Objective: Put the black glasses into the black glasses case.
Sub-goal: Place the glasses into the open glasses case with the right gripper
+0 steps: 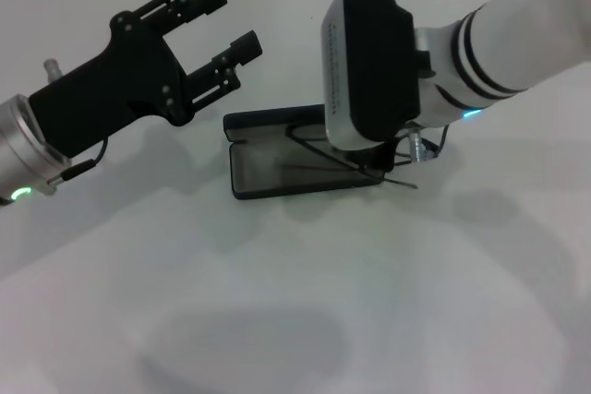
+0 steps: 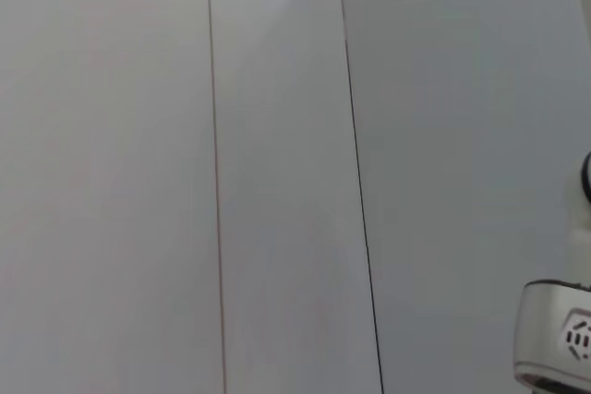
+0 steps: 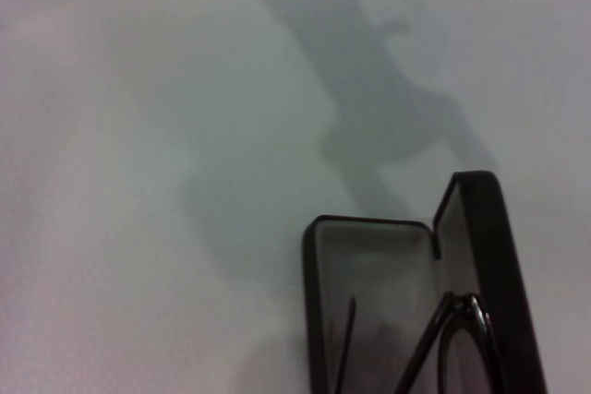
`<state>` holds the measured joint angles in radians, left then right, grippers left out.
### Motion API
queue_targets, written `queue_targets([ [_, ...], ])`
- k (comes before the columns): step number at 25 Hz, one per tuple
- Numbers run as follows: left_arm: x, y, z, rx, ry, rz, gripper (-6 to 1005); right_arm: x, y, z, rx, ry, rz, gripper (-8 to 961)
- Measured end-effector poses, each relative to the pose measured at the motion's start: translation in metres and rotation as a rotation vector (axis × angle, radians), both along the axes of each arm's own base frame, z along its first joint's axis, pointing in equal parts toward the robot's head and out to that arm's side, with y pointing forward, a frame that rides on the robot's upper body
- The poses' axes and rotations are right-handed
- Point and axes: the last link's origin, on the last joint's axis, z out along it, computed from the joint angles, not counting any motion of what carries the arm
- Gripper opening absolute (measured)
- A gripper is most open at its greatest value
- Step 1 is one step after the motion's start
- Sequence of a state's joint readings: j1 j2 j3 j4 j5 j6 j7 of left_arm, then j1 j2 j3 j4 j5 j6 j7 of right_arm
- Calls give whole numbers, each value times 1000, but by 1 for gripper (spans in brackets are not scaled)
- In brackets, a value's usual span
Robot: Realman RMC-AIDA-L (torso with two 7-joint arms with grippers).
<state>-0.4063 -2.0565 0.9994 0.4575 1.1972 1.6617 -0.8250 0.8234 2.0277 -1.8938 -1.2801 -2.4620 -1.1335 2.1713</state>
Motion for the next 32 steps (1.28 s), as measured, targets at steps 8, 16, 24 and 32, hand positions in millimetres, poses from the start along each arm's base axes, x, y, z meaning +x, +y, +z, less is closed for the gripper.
queue_targets([
  [8,2,7,2,6,4,10,655,5,2,-8,67,41,55,212],
  [16,0,15,16,58,-35,46,656,13,-6,-22,80,13,147,215],
  [24,-5,20,18,73,-31,89,656,10,-17,-26,88,9,219,219],
  [32,-7,17,17,69,-34,96,656,15,-22,-25,109,-9,266,223],
])
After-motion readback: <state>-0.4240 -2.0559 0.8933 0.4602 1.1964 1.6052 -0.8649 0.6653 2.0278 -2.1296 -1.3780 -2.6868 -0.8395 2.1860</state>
